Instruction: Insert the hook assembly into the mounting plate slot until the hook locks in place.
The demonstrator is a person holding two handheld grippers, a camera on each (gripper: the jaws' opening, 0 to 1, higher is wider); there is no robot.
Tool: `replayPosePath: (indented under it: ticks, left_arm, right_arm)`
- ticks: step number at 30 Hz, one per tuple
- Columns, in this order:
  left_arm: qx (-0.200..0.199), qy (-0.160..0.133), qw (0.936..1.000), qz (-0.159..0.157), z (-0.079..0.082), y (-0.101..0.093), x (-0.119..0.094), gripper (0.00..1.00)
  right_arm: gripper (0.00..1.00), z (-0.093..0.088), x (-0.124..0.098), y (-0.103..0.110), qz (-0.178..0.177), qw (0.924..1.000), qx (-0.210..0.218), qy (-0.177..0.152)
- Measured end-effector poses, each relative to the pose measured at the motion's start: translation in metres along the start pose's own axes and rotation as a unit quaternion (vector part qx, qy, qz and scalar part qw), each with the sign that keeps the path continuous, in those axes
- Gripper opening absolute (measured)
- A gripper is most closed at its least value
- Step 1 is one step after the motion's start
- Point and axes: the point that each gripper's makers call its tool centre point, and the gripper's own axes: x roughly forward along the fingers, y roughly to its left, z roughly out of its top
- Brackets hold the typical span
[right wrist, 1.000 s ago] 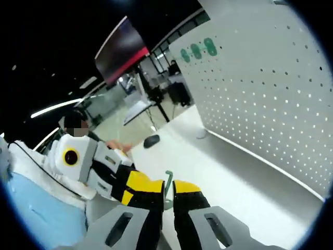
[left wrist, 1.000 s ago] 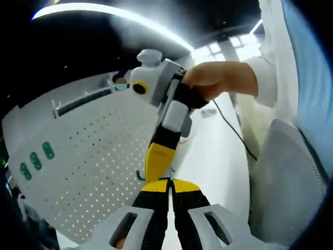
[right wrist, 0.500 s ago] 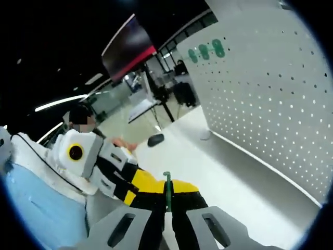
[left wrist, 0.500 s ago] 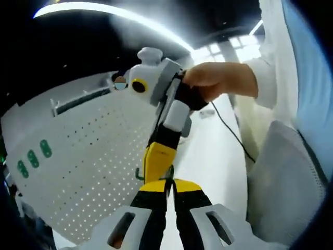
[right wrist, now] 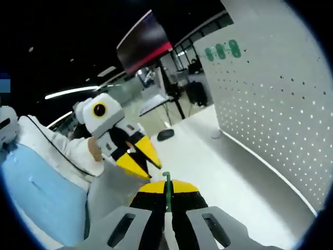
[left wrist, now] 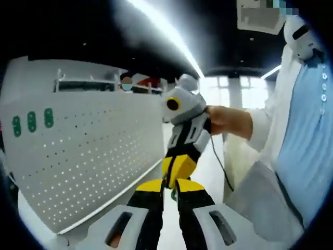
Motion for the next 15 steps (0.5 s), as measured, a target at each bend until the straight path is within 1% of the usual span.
replayPosePath:
  ticks: [1,2,3,4,6,10,15]
  left_arm:
    - [-0.003,0.005,0.9999,-0.008,-0.001,-0.001,-0.001,0.10]
    - [0.002,0.006,0.9999,-0.011,-0.002,-0.001,-0.001,0.10]
    - [0.009,0.016,0.9994,-0.030,-0.004,-0.006,-0.001,0.10]
    - [0.007,0.025,0.9987,-0.044,-0.008,-0.010,-0.001,0.09]
    - [0.014,0.030,0.9975,-0.063,-0.010,-0.016,-0.002,0.09]
    - [0.020,0.043,0.9954,-0.084,-0.014,-0.023,-0.001,0.08]
    - [0.022,0.052,0.9921,-0.112,-0.019,-0.033,-0.002,0.07]
  right_arm:
    - [0.00,-0.002,0.001,0.002,0.002,1.0000,-0.002,0.006]
    - [0.00,-0.003,0.003,0.005,0.004,0.9998,-0.016,0.011]
    - [0.00,-0.004,0.004,0.007,0.007,0.9997,-0.020,0.013]
    - [0.00,-0.004,0.005,0.009,0.011,0.9996,-0.022,0.015]
    - [0.00,-0.005,0.006,0.014,0.021,0.9990,-0.032,0.020]
    - [0.00,-0.012,0.010,0.023,0.041,0.9967,-0.055,0.043]
    - [0.00,-0.018,0.013,0.032,0.057,0.9938,-0.075,0.059]
